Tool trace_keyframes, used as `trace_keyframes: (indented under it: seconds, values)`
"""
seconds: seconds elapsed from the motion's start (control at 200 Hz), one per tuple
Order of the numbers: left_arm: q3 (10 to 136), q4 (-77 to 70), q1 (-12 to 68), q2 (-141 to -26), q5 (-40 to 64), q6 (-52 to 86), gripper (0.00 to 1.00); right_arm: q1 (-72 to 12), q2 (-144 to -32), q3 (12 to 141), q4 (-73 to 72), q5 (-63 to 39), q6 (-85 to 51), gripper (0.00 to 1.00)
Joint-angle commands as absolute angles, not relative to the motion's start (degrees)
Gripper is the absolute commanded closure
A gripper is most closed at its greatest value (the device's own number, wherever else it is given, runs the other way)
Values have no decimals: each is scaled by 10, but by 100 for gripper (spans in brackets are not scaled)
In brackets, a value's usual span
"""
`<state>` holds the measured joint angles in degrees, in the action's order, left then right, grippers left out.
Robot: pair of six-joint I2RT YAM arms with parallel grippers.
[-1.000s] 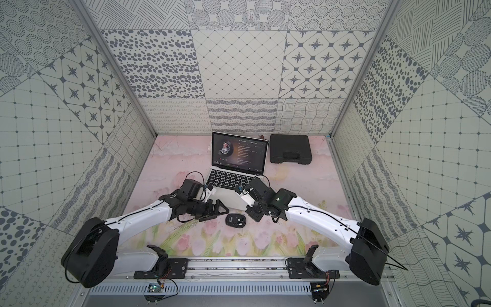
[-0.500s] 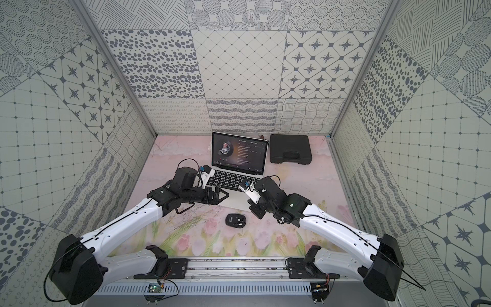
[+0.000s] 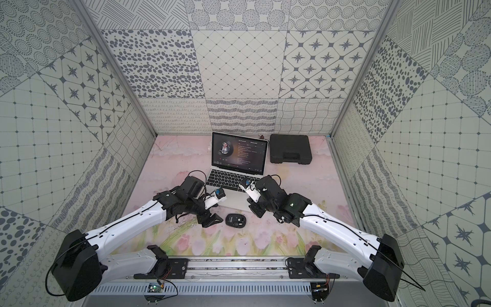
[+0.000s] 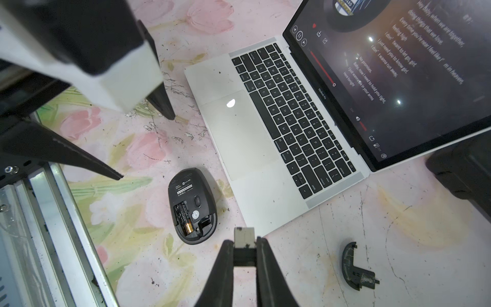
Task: Remove the wireless mouse receiver from the laptop
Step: Pick up the mouse from the center of the board.
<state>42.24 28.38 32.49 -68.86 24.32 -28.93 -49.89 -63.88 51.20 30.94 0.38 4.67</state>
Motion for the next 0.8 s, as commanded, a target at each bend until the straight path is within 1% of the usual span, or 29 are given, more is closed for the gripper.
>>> trace_keyframes:
  seconds: [0.0, 0.065, 0.155, 0.275, 0.475, 0.685, 0.795]
  values:
    - [384, 242, 328, -693, 356, -558, 22, -493, -625, 504, 287, -10, 36, 98]
    - [372, 220, 325, -697, 350, -574, 26, -493, -621, 500, 287, -14, 33, 98]
    - [357, 174, 318, -695, 388, -578, 29, -493, -617, 494, 287, -19, 27, 98]
    - [333, 98, 317, -717, 395, -577, 31, -491, -617, 493, 287, -23, 23, 98]
    - [323, 9, 315, -776, 385, -589, 31, -490, -614, 494, 287, -27, 18, 98]
    - [326, -30, 315, -813, 361, -604, 31, -487, -608, 493, 287, -35, 11, 98]
    - [339, -29, 315, -827, 358, -604, 28, -486, -611, 497, 286, -45, 10, 98]
